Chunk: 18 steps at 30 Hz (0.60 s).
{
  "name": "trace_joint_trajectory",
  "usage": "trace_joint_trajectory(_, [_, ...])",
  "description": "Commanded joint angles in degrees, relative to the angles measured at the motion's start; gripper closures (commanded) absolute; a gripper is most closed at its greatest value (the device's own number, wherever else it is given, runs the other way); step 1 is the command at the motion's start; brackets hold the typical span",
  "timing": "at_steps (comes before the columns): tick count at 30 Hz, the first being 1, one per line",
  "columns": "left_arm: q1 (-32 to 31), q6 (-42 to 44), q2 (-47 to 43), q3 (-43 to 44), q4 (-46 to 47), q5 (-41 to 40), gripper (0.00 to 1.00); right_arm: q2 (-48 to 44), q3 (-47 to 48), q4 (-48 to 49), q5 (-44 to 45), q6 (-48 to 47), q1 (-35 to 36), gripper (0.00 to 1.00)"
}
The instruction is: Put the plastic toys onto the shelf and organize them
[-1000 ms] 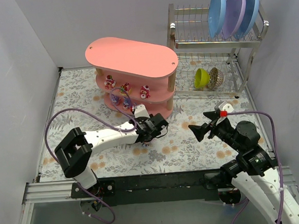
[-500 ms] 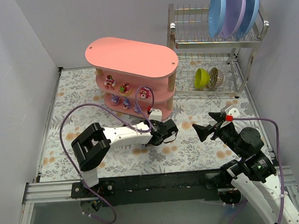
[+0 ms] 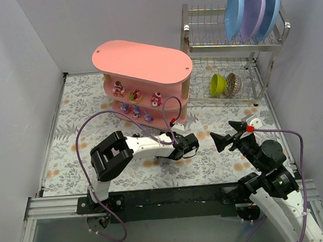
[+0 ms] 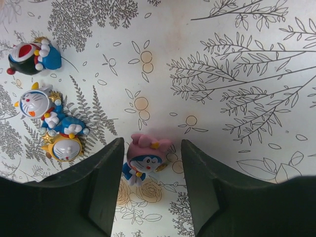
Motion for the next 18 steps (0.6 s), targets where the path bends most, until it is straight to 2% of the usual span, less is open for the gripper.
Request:
trace_joint_trajectory(1, [-0.58, 1.0, 1.08, 2.18, -2.19, -2.45, 0.54, -1.17, -0.46, 3.19, 2.43, 0.31, 0.24, 0.02])
trace_joint_trajectory(5, [-0.58, 0.22, 1.26, 2.27, -2.8, -1.92, 0.58, -1.69, -0.55, 3.19, 3.06, 0.4, 0.24, 0.02])
trace_joint_trajectory(18, [-0.58, -0.23, 1.7, 1.48, -3.42, -0.08, 0.55, -2.31, -0.64, 3.19, 3.67, 0.49, 0.24, 0.02])
